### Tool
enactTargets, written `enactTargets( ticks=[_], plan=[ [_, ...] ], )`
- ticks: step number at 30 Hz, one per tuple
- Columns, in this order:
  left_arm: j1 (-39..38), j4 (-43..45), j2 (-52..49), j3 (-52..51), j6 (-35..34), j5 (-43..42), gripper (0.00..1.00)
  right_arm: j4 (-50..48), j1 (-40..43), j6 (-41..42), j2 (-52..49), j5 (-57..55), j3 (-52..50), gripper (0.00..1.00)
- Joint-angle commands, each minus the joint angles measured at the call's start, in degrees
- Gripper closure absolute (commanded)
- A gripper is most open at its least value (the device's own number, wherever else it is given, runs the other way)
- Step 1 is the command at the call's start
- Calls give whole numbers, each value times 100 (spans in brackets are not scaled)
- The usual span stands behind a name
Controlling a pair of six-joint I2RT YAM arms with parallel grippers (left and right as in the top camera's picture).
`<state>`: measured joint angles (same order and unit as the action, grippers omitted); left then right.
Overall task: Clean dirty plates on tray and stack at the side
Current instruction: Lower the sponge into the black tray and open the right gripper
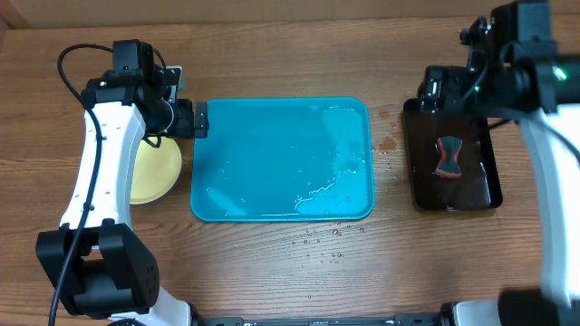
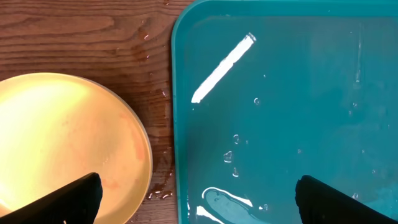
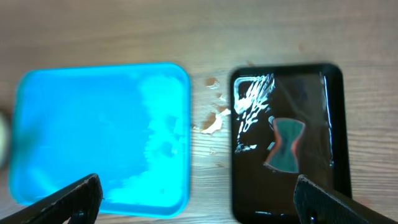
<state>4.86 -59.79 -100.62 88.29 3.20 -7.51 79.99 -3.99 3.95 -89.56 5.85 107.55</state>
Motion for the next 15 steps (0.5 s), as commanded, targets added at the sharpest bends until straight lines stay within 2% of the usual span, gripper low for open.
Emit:
enactTargets(
  ticks=[1, 7, 15],
  plan=[
    [-24, 4, 61, 96, 87, 24, 0, 142, -251, 442, 590, 35, 142, 0],
    [-24, 4, 61, 96, 87, 24, 0, 197, -400, 507, 1121, 28, 140, 0],
    [-24, 4, 61, 96, 87, 24, 0, 232, -400, 483, 1185, -262, 140, 0]
  ],
)
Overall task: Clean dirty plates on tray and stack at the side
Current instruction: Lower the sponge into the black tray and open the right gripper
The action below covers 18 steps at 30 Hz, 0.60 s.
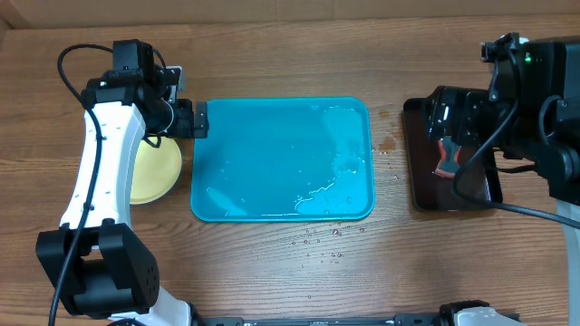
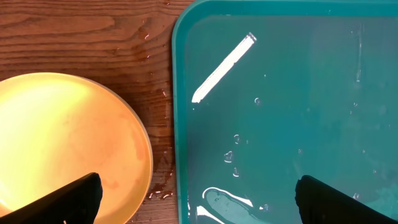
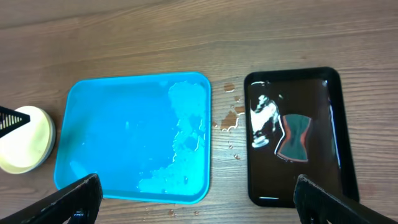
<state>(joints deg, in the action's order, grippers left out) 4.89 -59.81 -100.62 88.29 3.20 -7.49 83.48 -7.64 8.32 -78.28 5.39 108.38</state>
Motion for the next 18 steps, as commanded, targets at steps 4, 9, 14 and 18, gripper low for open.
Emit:
enactTargets(
  ticks=[4, 9, 14, 18],
  plan=[
    [-26, 7, 61, 96, 87, 22, 0, -321, -35, 46, 181, -369, 57, 0],
    [-26, 7, 61, 96, 87, 22, 0, -474, -24, 44, 417, -575, -26, 0],
    [-26, 7, 61, 96, 87, 22, 0, -1902, -17, 22, 1058, -750, -1108, 0],
    [-26, 7, 61, 96, 87, 22, 0, -3873, 122, 24, 2072, -560, -3093, 0]
  ],
)
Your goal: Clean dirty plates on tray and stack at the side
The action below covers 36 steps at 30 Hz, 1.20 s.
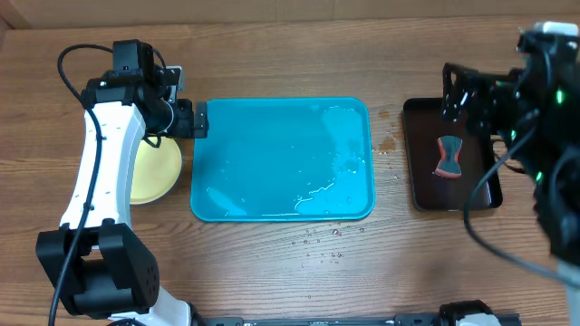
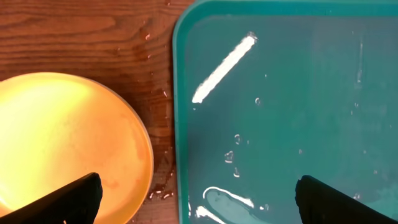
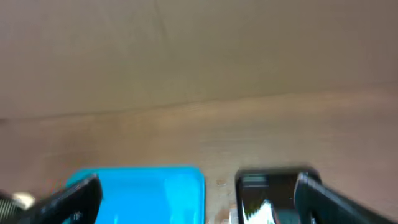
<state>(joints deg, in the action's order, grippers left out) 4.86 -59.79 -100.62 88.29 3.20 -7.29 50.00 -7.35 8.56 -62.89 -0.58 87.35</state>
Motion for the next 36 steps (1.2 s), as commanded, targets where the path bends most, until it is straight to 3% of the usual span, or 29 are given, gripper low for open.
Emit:
enactTargets(
  ticks=[1, 7, 12, 17, 21, 29, 36],
  plan=[
    [-24, 4, 61, 96, 87, 2, 0, -1051, 164, 2, 839, 162, -1567, 0],
    [-24, 4, 61, 96, 87, 2, 0, -3403, 560, 2, 2802, 586, -4601, 0],
    [-24, 4, 61, 96, 87, 2, 0, -4559, 671, 31, 4555, 586, -6760, 0],
    [-24, 4, 61, 96, 87, 2, 0, -5329, 673, 249, 5654, 584, -8185, 0],
    [-24, 4, 61, 96, 87, 2, 0, -5617, 662, 369, 5976, 579, -8706, 0],
    [-24, 4, 61, 96, 87, 2, 0, -4538, 662, 350, 6122, 476, -8688, 0],
    [-24, 4, 61, 96, 87, 2, 0, -4555, 662, 348, 6129, 455, -8688, 0]
  ],
)
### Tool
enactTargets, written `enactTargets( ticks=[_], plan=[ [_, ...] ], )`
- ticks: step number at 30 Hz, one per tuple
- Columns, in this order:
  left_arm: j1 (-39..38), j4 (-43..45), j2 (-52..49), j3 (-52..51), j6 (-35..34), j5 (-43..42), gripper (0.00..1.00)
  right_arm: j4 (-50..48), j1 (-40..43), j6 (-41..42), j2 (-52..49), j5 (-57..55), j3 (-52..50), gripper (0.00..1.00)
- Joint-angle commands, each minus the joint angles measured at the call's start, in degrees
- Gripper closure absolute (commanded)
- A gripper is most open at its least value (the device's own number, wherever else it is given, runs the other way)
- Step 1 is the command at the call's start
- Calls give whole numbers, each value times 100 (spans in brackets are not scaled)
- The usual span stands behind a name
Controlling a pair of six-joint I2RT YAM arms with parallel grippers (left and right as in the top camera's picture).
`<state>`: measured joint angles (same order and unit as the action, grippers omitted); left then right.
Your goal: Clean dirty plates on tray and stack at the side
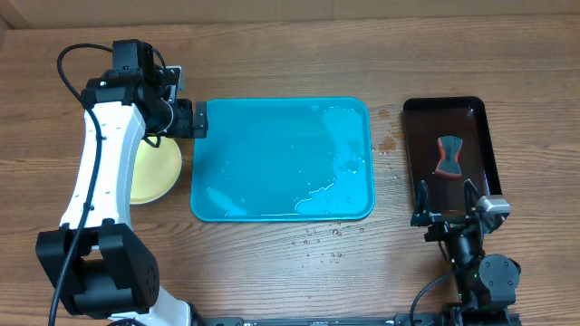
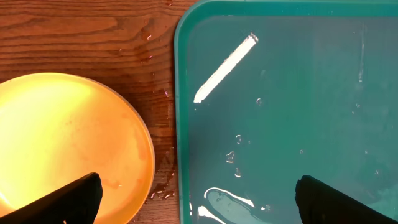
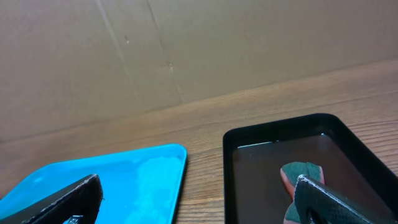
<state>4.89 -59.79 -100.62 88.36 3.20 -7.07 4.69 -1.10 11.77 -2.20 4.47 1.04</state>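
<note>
The wet blue tray (image 1: pixel 281 158) lies mid-table and holds only water and foam streaks. A yellow plate (image 1: pixel 156 172) sits on the table just left of it, partly under my left arm. My left gripper (image 1: pixel 190 119) hangs open over the tray's left rim, one finger above the plate (image 2: pixel 62 140) and the other above the tray (image 2: pixel 280 93). My right gripper (image 1: pixel 445 201) is open and low at the front right, just in front of the black tray (image 1: pixel 480 118). It faces the back wall, and the sponge (image 3: pixel 303 176) lies ahead of it.
An orange-and-green sponge (image 1: pixel 449 156) lies in the wet black tray (image 3: pixel 273 155). Water drops spot the wood between the trays and in front of the blue tray (image 3: pixel 124 180). A cardboard wall (image 3: pixel 186 50) closes the table's back edge.
My right arm was high above the black tray, its camera tipped toward the back wall. Now it sits low at the table's front right, still open. The left arm has not moved.
My right gripper hung open above the black tray, with the sponge lying in it. It then stood higher, with both trays in its view. Then it pointed at the back wall, and now it is low at the front right. The left gripper stayed open over the tray's left rim.
</note>
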Motion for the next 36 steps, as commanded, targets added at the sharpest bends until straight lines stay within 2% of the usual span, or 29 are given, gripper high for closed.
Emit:
enactTargets(
  ticks=[1, 18, 24, 29, 36],
  plan=[
    [-26, 4, 61, 90, 87, -20, 0, -24, 37, 26, 59, -50, -57, 0],
    [-26, 4, 61, 90, 87, 7, 0, -24, 37, 26, 59, -50, -57, 0],
    [0, 2, 197, 90, 87, 994, 0, -24, 37, 26, 59, -50, -57, 0],
    [-11, 2, 772, 90, 87, 1025, 0, -24, 37, 26, 59, -50, -57, 0],
    [-4, -20, 2140, 90, 131, 1097, 0, -24, 37, 26, 59, -50, -57, 0]
  ],
)
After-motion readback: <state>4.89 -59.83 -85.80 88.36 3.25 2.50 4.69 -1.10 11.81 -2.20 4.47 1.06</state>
